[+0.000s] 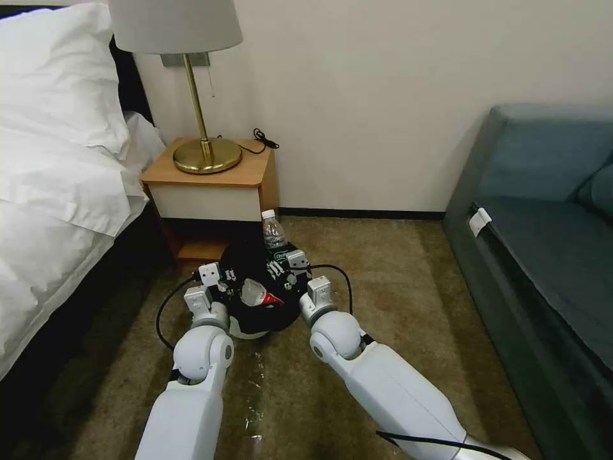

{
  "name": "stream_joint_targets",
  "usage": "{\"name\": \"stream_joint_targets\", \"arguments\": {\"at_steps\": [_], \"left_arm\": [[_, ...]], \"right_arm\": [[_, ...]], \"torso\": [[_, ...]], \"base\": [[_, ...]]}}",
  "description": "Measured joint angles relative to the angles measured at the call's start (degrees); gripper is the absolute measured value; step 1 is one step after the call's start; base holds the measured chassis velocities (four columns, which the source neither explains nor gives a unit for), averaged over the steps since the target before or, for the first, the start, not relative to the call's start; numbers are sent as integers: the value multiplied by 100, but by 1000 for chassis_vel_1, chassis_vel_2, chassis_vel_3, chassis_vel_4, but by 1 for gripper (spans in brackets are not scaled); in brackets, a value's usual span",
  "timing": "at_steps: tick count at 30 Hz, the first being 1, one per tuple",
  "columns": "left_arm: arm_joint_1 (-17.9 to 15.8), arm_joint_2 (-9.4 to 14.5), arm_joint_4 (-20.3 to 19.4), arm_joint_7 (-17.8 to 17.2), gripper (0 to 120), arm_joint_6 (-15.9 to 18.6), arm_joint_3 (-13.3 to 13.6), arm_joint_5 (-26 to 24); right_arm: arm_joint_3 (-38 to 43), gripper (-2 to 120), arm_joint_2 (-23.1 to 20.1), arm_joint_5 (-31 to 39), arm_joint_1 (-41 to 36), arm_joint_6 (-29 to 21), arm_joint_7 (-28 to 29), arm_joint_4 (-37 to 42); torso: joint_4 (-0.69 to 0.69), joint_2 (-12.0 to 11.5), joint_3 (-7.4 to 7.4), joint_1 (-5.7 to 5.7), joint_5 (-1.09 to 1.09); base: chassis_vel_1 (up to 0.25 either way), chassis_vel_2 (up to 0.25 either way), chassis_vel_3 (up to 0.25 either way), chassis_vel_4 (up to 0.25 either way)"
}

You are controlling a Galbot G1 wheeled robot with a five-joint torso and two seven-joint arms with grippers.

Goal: Pick up the trash bin, then pick up the garbage on the floor and place it into the trash bin.

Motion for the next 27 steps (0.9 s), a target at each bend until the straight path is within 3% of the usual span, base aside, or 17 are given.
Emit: {"name": "stream_joint_targets", "arguments": {"at_steps": [8,17,27], "left_arm": [[2,-6,7,-2,5,0,-14,1],[32,5,87,18,5,-5,-99,-14],[-4,6,216,69,5,-253,-312,-524]], "right_arm": [[-55,98,16,-20,-72,-25,0,14],[295,100,-100,-104,69,-36,0,266],[2183,100,-335,-322,-893,-6,-110,1047]], "torso": [[0,0,0,0,0],[1,0,0,0,1],[0,0,0,0,2]], "base": [[0,0,0,0],[0,0,0,0],[0,0,0,0]]}}
